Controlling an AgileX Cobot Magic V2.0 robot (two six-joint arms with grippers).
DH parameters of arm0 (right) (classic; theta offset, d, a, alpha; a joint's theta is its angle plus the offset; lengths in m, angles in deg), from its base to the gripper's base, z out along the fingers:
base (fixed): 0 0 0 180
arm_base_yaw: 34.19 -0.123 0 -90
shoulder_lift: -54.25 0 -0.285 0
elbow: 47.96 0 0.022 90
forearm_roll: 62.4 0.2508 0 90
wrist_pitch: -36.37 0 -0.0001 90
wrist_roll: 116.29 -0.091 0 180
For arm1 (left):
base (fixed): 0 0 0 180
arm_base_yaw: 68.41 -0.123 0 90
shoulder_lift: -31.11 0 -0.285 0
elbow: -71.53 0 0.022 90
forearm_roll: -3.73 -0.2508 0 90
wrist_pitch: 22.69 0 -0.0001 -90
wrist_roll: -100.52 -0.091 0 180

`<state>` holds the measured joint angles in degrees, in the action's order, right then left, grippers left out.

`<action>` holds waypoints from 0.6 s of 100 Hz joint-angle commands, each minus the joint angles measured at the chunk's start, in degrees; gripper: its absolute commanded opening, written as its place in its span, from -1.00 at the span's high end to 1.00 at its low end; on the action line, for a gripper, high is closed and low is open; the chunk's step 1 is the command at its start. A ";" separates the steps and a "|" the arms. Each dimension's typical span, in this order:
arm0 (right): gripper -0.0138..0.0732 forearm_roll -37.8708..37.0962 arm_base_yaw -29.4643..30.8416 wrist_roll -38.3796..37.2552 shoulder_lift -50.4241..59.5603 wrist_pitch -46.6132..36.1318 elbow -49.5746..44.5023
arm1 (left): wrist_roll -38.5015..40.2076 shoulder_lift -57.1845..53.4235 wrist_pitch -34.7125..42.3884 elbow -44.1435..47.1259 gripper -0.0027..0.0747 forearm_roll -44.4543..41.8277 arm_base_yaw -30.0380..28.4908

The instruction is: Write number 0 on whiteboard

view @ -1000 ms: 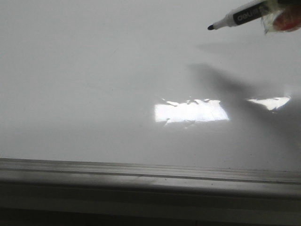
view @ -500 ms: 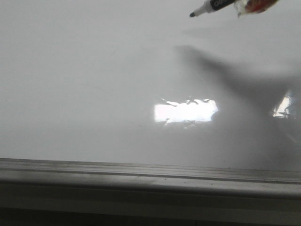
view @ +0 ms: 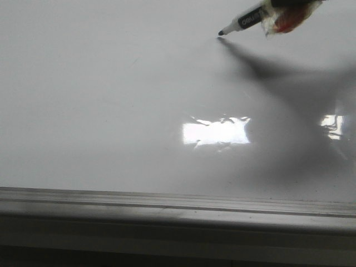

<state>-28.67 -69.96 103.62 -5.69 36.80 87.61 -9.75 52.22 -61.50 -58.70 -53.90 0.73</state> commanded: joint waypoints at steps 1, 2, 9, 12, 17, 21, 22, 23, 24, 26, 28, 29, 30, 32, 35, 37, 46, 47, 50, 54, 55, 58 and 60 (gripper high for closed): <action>0.78 -0.65 -0.07 0.64 -0.48 -4.33 2.00 | 0.55 0.57 2.77 -1.30 0.91 -1.66 -0.10; 0.78 -0.65 -0.07 0.64 -0.64 -4.41 2.00 | 0.55 0.57 2.77 -1.30 0.91 -1.66 -0.10; 0.78 -0.65 -0.07 0.64 -1.36 -4.55 2.00 | 0.55 0.57 2.77 -1.30 0.91 -1.66 -0.10; 0.78 -0.65 -0.07 0.64 -1.67 -4.55 2.00 | 0.55 0.57 2.77 -1.30 0.91 -1.66 -0.10; 0.78 -0.65 -0.07 0.64 -2.22 -4.42 2.00 | 0.55 0.57 2.77 -1.30 0.91 -1.66 -0.10; 0.78 -0.65 -0.07 0.64 -2.67 -4.06 2.00 | 0.55 0.57 2.77 -1.30 0.91 -1.66 -0.10; 0.78 -0.65 -0.07 0.64 -2.70 -3.94 2.00 | 0.55 0.57 2.77 -1.30 0.91 -1.66 -0.10; 0.78 -0.65 -0.07 0.64 -2.83 -3.83 2.00 | 0.55 0.57 2.77 -1.30 0.91 -1.66 -0.10; 0.78 -0.65 -0.07 0.64 -2.80 -3.66 2.00 | 0.55 0.57 2.77 -1.30 0.91 -1.56 -0.10; 0.78 -0.65 -0.07 0.64 -3.11 -3.27 2.00 | 0.55 0.57 2.77 -1.30 0.91 -1.57 -0.10; 0.78 -0.65 -0.07 0.64 -3.26 -2.83 2.00 | 0.55 0.57 2.77 -1.30 0.91 -1.57 -0.10; 0.78 -0.65 -0.07 0.64 -3.26 -2.70 2.00 | 0.55 0.57 2.77 -1.30 0.91 -1.57 -0.10; 0.78 -0.65 -0.07 0.64 -3.35 -2.57 2.00 | 0.55 0.57 2.77 -1.30 0.91 -1.57 -0.10; 0.78 -0.65 -0.20 0.64 -3.35 -2.21 2.00 | 0.55 0.57 2.77 -1.30 0.91 -1.57 -0.10; 0.78 -0.77 -0.31 0.64 -3.39 -1.56 2.00 | 0.55 0.57 2.77 -1.30 0.91 -1.57 -0.10; 0.78 -0.77 -0.43 0.64 -3.39 -1.30 2.00 | 0.55 0.57 2.77 -1.30 0.91 -1.57 -0.10; 0.78 -0.88 -1.01 0.64 -3.39 0.19 2.00 | 0.55 0.57 2.77 -1.30 0.91 -1.57 -0.10; 0.78 -0.88 -1.02 0.64 -3.39 0.50 2.00 | 0.55 0.57 2.77 -1.30 0.91 -1.57 -0.10; 0.78 -0.88 -1.11 0.64 -3.39 1.07 2.00 | 0.55 0.57 2.77 -1.30 0.91 -1.57 -0.10; 0.78 -1.11 -1.25 0.64 -3.39 1.95 2.00 | 0.55 0.57 2.77 -1.30 0.91 -1.57 -0.10; 0.78 -1.10 -1.25 0.64 -3.39 2.09 2.00 | 0.55 0.57 2.77 -1.30 0.91 -1.57 -0.10; 0.78 -1.10 -1.36 0.64 -3.39 2.53 2.00 | 0.55 0.57 2.77 -1.30 0.91 -1.57 -0.10; 0.78 -1.10 -1.36 0.64 -3.39 2.86 2.00 | 0.55 0.57 2.77 -1.30 0.91 -1.57 -0.10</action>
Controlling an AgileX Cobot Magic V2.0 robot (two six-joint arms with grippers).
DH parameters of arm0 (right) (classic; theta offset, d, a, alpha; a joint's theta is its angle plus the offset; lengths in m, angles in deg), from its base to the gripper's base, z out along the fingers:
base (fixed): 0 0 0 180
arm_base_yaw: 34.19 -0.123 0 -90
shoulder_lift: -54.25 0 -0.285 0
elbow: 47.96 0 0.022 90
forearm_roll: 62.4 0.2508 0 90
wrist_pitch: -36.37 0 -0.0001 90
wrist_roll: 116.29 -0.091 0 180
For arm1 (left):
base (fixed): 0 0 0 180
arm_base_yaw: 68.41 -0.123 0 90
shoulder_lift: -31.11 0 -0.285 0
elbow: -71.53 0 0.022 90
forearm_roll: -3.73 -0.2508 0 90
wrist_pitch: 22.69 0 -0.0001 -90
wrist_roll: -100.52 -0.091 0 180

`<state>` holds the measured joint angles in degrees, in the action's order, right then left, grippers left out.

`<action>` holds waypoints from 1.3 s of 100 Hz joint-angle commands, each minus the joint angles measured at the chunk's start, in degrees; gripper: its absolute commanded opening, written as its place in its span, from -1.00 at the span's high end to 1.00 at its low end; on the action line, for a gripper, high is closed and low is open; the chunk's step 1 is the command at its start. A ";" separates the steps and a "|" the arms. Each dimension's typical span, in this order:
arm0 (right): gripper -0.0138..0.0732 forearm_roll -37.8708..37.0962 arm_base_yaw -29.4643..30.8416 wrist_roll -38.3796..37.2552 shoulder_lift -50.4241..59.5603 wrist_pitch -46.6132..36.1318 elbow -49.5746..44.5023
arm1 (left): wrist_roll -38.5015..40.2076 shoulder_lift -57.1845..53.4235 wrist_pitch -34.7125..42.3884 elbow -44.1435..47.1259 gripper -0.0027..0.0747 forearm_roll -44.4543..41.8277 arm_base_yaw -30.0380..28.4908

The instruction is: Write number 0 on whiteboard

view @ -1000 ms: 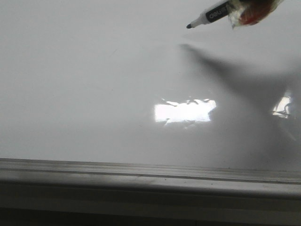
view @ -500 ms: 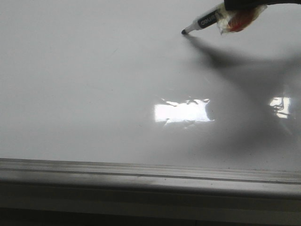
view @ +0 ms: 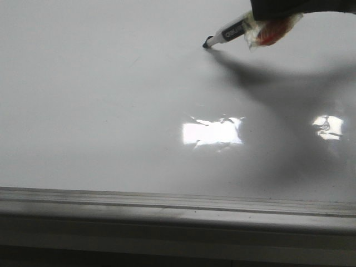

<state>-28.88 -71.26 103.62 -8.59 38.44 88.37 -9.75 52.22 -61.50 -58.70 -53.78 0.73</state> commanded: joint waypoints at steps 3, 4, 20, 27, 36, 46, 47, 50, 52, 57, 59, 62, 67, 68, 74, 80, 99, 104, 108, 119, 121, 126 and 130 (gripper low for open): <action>0.78 -0.89 -0.06 0.64 -0.49 1.81 1.24 | 0.55 0.57 2.77 -1.30 0.91 -1.70 -0.10; 0.78 -0.89 -0.06 0.64 -0.49 1.94 1.24 | 0.55 0.57 2.77 -1.30 0.91 -1.70 -0.10; 0.78 -0.89 -0.06 0.64 0.33 3.22 1.24 | 0.55 0.57 2.77 -1.30 0.91 -1.66 -0.10; 0.78 -0.89 -0.06 0.64 1.01 3.22 1.24 | 0.55 0.57 2.77 -1.30 0.91 -1.39 -0.10; 0.78 -0.93 -0.06 0.64 1.58 3.93 1.24 | 0.55 0.57 2.77 -1.30 0.91 -0.95 -0.10; 0.78 -1.03 0.52 0.64 1.58 6.51 1.24 | 0.45 0.57 2.77 -1.30 0.91 -0.74 -0.10; 0.78 -1.03 0.52 0.64 1.58 6.77 1.24 | 0.45 0.57 2.77 -1.30 0.91 -0.74 -0.10; 0.78 -1.03 0.84 0.64 1.58 7.85 1.24 | 0.45 0.57 2.77 -1.30 0.91 -0.74 -0.10; 0.78 -1.03 1.19 0.64 1.58 8.31 1.24 | 0.33 0.57 2.77 -1.30 0.91 -0.74 -0.10; 0.78 -1.03 1.77 0.64 1.58 9.15 1.24 | 0.15 0.57 2.77 -1.30 0.91 -0.70 -0.10; 0.78 -1.03 2.15 0.64 1.58 9.26 1.24 | 0.15 0.57 2.77 -1.30 0.91 -0.60 -0.10; 0.78 -1.13 2.48 0.64 1.58 9.55 1.24 | 0.04 0.57 2.77 -1.30 0.91 -0.60 -0.10; 0.78 -1.07 3.43 0.64 1.68 9.93 1.24 | 0.06 0.57 2.77 -1.30 0.91 -0.47 -0.10; 0.78 -1.07 3.54 0.64 1.68 9.92 1.24 | 0.06 0.57 2.77 -1.30 0.91 -0.47 -0.10; 0.78 -1.16 4.68 0.64 2.50 10.62 1.24 | 0.06 0.57 2.77 -1.30 0.91 -0.47 -0.10; 0.78 -1.16 5.80 0.64 3.02 11.40 1.24 | 0.06 0.57 2.77 -1.30 0.91 -0.47 -0.10; 0.78 -2.56 10.35 0.64 5.93 14.31 1.24 | 0.06 0.57 2.77 -1.30 0.91 -0.44 -0.10; 0.78 -2.86 11.64 0.64 6.59 14.66 1.24 | 0.06 0.57 2.77 -1.30 0.91 -0.44 -0.10; 0.78 -3.10 12.74 0.64 7.12 14.79 1.24 | 0.06 0.57 2.77 -1.30 0.91 -0.44 -0.10; 0.78 -3.34 15.51 0.64 7.88 14.52 1.24 | 0.06 0.57 2.77 -1.30 0.91 -0.44 -0.10; 0.78 -3.34 15.95 0.64 7.88 14.40 1.24 | 0.06 0.57 2.77 -1.30 0.91 -0.44 -0.10; 0.78 -3.34 16.71 0.64 7.88 13.95 1.24 | 0.06 0.57 2.77 -1.30 0.91 -0.44 -0.10; 0.78 -3.34 16.96 0.64 7.88 13.25 1.28 | 0.06 0.57 2.77 -1.30 0.91 -0.44 -0.10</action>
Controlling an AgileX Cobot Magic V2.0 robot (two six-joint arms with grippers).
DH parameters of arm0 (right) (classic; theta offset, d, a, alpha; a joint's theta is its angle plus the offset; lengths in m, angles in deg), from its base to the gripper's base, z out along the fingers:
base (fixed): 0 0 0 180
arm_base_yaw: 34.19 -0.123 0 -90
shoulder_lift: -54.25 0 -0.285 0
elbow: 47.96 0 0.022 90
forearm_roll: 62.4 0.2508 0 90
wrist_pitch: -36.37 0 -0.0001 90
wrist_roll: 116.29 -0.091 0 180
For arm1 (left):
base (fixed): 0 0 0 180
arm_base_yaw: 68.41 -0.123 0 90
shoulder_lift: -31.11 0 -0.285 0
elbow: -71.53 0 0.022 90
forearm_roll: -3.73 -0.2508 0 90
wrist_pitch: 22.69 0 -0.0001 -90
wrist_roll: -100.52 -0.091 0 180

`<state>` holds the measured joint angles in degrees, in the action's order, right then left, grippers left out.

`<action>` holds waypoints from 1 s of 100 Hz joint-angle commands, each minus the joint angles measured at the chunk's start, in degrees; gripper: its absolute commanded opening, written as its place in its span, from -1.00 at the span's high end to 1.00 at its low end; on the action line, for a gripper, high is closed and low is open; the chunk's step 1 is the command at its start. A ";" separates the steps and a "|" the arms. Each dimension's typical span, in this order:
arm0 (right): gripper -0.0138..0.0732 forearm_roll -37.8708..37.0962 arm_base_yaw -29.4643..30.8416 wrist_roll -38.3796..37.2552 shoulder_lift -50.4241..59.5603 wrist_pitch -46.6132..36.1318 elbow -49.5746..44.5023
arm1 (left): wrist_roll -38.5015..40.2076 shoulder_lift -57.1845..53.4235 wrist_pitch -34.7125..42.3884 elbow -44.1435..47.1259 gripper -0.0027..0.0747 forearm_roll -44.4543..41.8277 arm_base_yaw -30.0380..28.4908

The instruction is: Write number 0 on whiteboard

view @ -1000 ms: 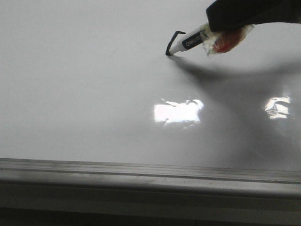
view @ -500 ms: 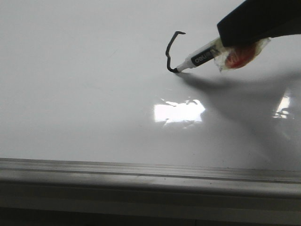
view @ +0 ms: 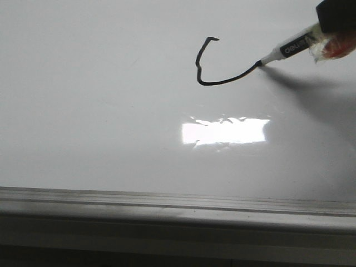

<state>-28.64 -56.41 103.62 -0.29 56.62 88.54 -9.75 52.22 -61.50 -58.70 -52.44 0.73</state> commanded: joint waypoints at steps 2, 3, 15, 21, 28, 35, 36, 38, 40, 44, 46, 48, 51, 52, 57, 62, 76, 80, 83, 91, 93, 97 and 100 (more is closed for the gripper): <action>0.78 -3.58 2.10 0.64 -0.41 -5.39 1.11 | 0.06 0.57 2.77 -1.30 0.91 -1.79 -0.10; 0.78 -3.58 2.10 0.64 -0.41 -5.56 1.11 | 0.06 0.57 2.77 -1.30 0.91 -1.79 -0.10; 0.78 -3.58 2.10 0.64 -0.55 -7.53 1.51 | 0.06 0.57 2.77 -1.30 0.91 -1.69 -0.10; 0.78 -3.58 2.10 0.64 -1.08 -7.43 2.32 | 0.06 0.57 2.77 -1.30 0.91 -1.69 -0.10; 0.78 -3.58 2.10 0.64 -1.76 -7.43 3.36 | 0.06 0.57 2.77 -1.30 0.91 -1.69 -0.10; 0.78 -3.58 2.10 0.64 -2.49 -7.43 4.45 | 0.06 0.57 2.77 -1.30 0.91 -1.69 -0.10; 0.78 -3.58 2.10 0.64 -2.63 -7.43 4.47 | 0.06 0.57 2.77 -1.30 0.91 -1.69 -0.10; 0.78 -3.58 2.10 0.64 -2.85 -7.43 4.77 | 0.06 0.57 2.77 -1.30 0.91 -1.69 -0.10; 0.78 -3.58 2.10 0.64 -3.11 -7.43 5.05 | 0.06 0.57 2.77 -1.30 0.91 -1.69 -0.10; 0.78 -3.58 2.10 0.64 -3.70 -6.98 5.51 | 0.06 0.57 2.77 -1.30 0.91 -1.69 -0.10; 0.78 -3.58 2.10 0.64 -4.02 -6.52 5.58 | 0.06 0.57 2.77 -1.30 0.91 -1.69 -0.10; 0.78 -3.58 2.10 0.64 -4.27 -6.24 5.72 | 0.06 0.57 2.77 -1.30 0.91 -1.69 -0.10; 0.78 -3.58 2.10 0.64 -4.66 -6.11 5.92 | 0.06 0.57 2.77 -1.30 0.91 -1.69 -0.10; 0.78 -3.58 1.97 0.64 -4.76 -6.11 5.87 | 0.06 0.57 2.77 -1.30 0.91 -1.69 -0.10; 0.78 -3.58 1.63 0.64 -5.36 -6.00 5.87 | 0.06 0.57 2.77 -1.30 0.91 -1.69 -0.10; 0.78 -3.58 1.02 0.64 -5.68 -6.00 5.87 | 0.06 0.57 2.77 -1.30 0.91 -1.69 -0.10; 0.78 -3.58 -1.23 0.64 -6.42 -6.20 5.96 | 0.06 0.57 2.77 -1.30 0.91 -1.69 -0.10; 0.78 -3.58 -2.04 0.64 -6.58 -6.20 5.96 | 0.06 0.57 2.77 -1.30 0.91 -1.67 -0.10; 0.78 -3.58 -2.55 0.64 -6.86 -6.34 5.96 | 0.06 0.57 2.77 -1.30 0.91 -1.67 -0.10; 0.78 -3.58 -4.10 0.64 -7.38 -6.62 6.11 | 0.06 0.57 2.77 -1.30 0.91 -1.67 -0.10; 0.78 -3.58 -4.35 0.64 -7.61 -6.62 6.27 | 0.06 0.57 2.77 -1.30 0.91 -1.67 -0.10; 0.78 -3.58 -5.01 0.64 -8.04 -6.62 6.37 | 0.06 0.57 2.77 -1.30 0.91 -1.67 -0.10; 0.78 -3.58 -5.45 0.64 -8.29 -6.62 6.37 | 0.06 0.57 2.77 -1.30 0.91 -1.67 -0.10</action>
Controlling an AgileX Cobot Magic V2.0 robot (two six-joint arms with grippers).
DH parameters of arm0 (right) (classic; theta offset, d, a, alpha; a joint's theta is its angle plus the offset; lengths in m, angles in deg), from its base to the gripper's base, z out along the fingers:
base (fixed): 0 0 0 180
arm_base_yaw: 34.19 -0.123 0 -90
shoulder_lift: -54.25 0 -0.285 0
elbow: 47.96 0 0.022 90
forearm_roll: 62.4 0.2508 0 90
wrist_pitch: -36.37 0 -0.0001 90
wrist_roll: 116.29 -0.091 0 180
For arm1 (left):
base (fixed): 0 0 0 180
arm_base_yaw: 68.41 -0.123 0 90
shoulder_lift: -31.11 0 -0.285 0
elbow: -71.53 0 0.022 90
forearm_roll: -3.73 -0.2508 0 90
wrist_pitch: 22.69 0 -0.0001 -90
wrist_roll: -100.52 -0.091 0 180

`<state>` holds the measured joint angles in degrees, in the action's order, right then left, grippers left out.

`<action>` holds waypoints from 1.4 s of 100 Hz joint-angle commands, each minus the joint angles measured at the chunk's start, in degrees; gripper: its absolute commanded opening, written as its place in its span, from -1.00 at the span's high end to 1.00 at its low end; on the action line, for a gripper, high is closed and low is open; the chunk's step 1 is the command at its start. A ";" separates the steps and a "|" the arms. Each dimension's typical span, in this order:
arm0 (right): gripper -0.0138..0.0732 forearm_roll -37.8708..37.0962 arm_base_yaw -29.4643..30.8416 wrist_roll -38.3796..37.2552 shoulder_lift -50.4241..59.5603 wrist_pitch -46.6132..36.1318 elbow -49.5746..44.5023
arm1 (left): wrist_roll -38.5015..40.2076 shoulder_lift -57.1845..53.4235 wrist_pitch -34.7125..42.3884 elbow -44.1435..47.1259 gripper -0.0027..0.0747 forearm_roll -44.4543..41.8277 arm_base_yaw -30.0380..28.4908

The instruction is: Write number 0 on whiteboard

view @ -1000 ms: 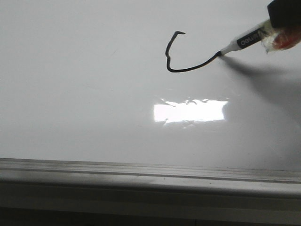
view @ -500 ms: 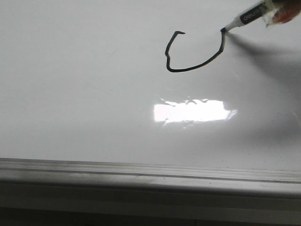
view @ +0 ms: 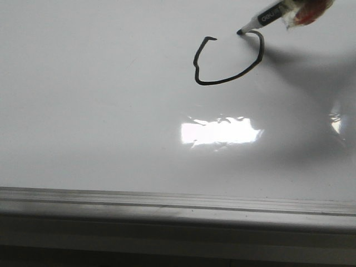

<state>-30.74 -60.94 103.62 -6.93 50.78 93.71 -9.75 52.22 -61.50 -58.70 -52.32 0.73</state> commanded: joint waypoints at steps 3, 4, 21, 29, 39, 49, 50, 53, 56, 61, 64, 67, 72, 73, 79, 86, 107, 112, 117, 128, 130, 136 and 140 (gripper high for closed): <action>0.78 -1.48 -1.46 0.64 -1.97 -0.99 1.21 | 0.06 0.57 2.77 -1.30 0.91 -1.78 -0.10; 0.78 -1.48 -1.49 0.64 -2.10 -1.11 1.21 | 0.06 0.57 2.77 -1.30 0.91 -1.68 -0.10; 0.78 -1.13 -3.01 0.64 -3.78 -2.44 1.21 | 0.06 0.57 2.87 -1.30 0.91 -1.45 -0.10; 0.78 -0.91 -3.01 0.64 -4.37 -2.54 1.32 | 0.06 0.57 2.87 -1.30 0.91 -1.45 -0.10; 0.78 -0.91 -3.01 0.64 -5.00 -2.68 1.81 | 0.06 0.57 2.87 -1.30 0.91 -1.34 -0.10; 0.78 -0.67 -3.01 0.64 -5.00 -2.81 1.79 | 0.06 0.57 2.87 -1.30 0.91 -1.33 -0.10; 0.78 -0.64 -3.01 0.64 -5.00 -2.84 1.79 | 0.06 0.57 2.87 -1.30 0.91 -1.33 -0.10; 0.78 -0.64 -3.01 0.64 -5.00 -2.51 1.79 | 0.06 0.57 2.87 -1.30 0.91 -1.33 -0.10; 0.78 -0.55 -3.01 0.64 -5.00 -2.04 1.79 | 0.06 0.57 2.87 -1.30 0.91 -1.33 -0.10; 0.78 -0.55 -3.01 0.64 -5.00 -1.58 1.79 | 0.06 0.57 2.87 -1.30 0.91 -1.33 -0.10; 0.78 -0.55 -3.01 0.64 -5.00 -1.17 1.79 | 0.06 0.57 2.87 -1.30 0.91 -1.33 -0.10; 0.78 -0.55 -3.11 0.64 -4.74 -0.94 1.84 | 0.06 0.57 2.87 -1.30 0.91 -1.33 -0.10; 0.78 -0.55 -3.40 0.64 -4.07 0.03 2.46 | 0.06 0.57 2.87 -1.30 0.91 -1.24 -0.10; 0.78 -0.55 -3.56 0.64 -3.94 0.17 2.70 | 0.06 0.57 2.98 -1.30 0.91 -1.24 -0.10; 0.78 -0.55 -4.18 0.64 -2.18 1.25 3.95 | 0.06 0.57 3.25 -1.30 0.91 -1.11 -0.10; 0.78 -0.55 -5.24 0.64 0.42 3.31 6.41 | 0.06 0.57 4.30 -1.30 0.91 -1.11 -0.10; 0.78 -0.55 -7.54 0.64 5.87 12.17 16.17 | 0.06 0.57 7.95 -1.30 0.91 -1.51 -0.10; 0.78 -0.55 -7.54 0.64 6.73 13.32 17.92 | 0.06 0.57 9.31 -1.30 0.91 -1.51 -0.10; 0.78 -0.55 -7.54 0.64 7.39 14.25 18.74 | -0.08 0.57 11.14 -1.30 0.90 -1.51 -0.10; 0.78 -0.55 -7.54 0.64 7.97 19.50 19.08 | -1.88 1.04 15.56 -1.30 0.90 -0.87 -0.10; 0.78 -0.55 -7.54 0.64 7.87 20.64 19.08 | -2.29 1.41 15.96 -1.42 0.89 -0.48 -0.10; 0.78 -0.55 -7.54 0.64 7.62 26.34 19.08 | -5.93 3.05 17.10 -1.68 0.84 2.20 -0.10; 0.78 -0.55 -7.54 0.64 6.77 29.96 19.08 | -9.72 4.79 17.66 -2.00 0.74 5.65 -0.10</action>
<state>-31.79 -68.37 103.67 0.88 76.69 110.86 -13.95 53.71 -48.54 -58.58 -49.92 0.73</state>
